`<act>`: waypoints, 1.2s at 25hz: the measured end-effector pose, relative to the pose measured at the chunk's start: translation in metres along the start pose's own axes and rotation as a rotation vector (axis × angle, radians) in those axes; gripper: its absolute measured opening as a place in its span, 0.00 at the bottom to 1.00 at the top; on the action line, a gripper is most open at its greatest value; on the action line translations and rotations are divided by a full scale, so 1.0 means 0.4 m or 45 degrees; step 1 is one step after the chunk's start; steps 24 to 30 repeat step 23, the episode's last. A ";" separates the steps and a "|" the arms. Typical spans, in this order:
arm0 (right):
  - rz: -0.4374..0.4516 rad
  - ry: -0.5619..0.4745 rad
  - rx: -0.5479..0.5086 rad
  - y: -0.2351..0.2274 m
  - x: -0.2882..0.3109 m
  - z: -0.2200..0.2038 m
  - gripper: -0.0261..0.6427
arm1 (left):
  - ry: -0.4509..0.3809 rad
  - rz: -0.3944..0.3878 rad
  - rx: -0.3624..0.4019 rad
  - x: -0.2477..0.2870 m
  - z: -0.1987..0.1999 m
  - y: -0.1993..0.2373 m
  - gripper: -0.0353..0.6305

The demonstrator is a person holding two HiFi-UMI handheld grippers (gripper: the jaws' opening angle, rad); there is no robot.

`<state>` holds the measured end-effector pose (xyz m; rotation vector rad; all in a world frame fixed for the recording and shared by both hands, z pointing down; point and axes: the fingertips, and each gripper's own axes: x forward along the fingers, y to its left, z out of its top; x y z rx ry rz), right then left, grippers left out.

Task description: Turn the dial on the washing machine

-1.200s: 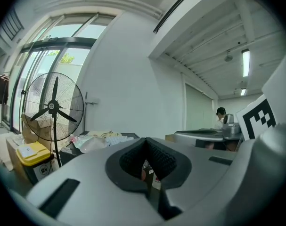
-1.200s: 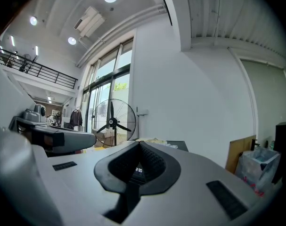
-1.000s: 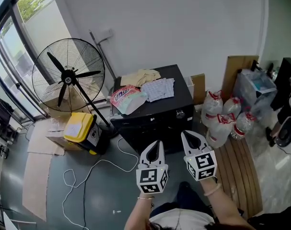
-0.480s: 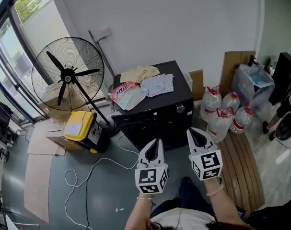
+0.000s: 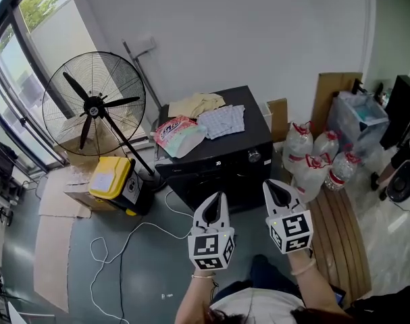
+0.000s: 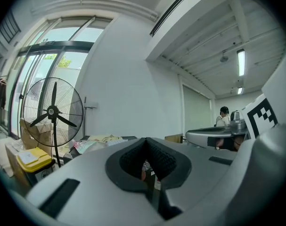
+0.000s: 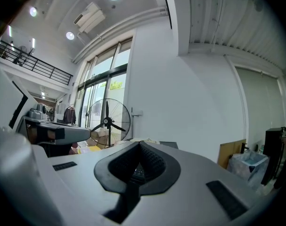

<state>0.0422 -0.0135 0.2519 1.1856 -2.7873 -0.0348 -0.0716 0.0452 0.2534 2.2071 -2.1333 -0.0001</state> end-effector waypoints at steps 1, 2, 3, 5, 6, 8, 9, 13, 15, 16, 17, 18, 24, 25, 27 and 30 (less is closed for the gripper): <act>0.007 0.004 -0.002 -0.005 0.011 -0.001 0.08 | -0.002 0.006 -0.002 0.012 0.002 0.004 0.08; 0.014 0.008 -0.002 -0.010 0.022 -0.002 0.08 | -0.002 0.011 -0.004 0.023 0.004 0.008 0.08; 0.020 0.012 -0.001 -0.015 0.033 -0.003 0.08 | -0.002 0.014 -0.004 0.034 0.005 0.012 0.08; 0.029 0.020 0.004 -0.024 0.051 -0.004 0.08 | 0.004 0.015 -0.005 0.053 0.005 0.015 0.08; 0.032 0.023 0.006 -0.028 0.058 -0.006 0.08 | 0.008 0.013 -0.004 0.061 0.002 0.016 0.08; 0.039 0.029 0.012 -0.034 0.070 -0.013 0.08 | 0.021 0.012 -0.002 0.076 -0.007 0.019 0.08; 0.042 0.032 0.014 -0.038 0.076 -0.017 0.08 | 0.027 0.014 -0.002 0.083 -0.012 0.021 0.08; 0.053 0.043 0.017 -0.058 0.101 -0.026 0.08 | 0.045 0.022 -0.010 0.117 -0.025 0.028 0.08; 0.056 0.050 0.026 -0.070 0.113 -0.031 0.08 | 0.055 0.022 -0.013 0.132 -0.032 0.027 0.08; 0.059 0.051 0.029 -0.075 0.118 -0.032 0.08 | 0.060 0.023 -0.014 0.139 -0.036 0.026 0.08; 0.062 0.052 0.029 -0.079 0.124 -0.033 0.08 | 0.065 0.023 -0.016 0.146 -0.039 0.026 0.08; 0.066 0.052 0.029 -0.082 0.129 -0.033 0.08 | 0.070 0.025 -0.018 0.153 -0.042 0.025 0.08; 0.074 0.059 0.029 -0.102 0.145 -0.032 0.08 | 0.081 0.026 -0.024 0.179 -0.045 0.015 0.08; 0.074 0.059 0.029 -0.102 0.145 -0.032 0.08 | 0.081 0.026 -0.024 0.179 -0.045 0.015 0.08; 0.074 0.059 0.029 -0.102 0.145 -0.032 0.08 | 0.081 0.026 -0.024 0.179 -0.045 0.015 0.08; 0.074 0.059 0.029 -0.102 0.145 -0.032 0.08 | 0.081 0.026 -0.024 0.179 -0.045 0.015 0.08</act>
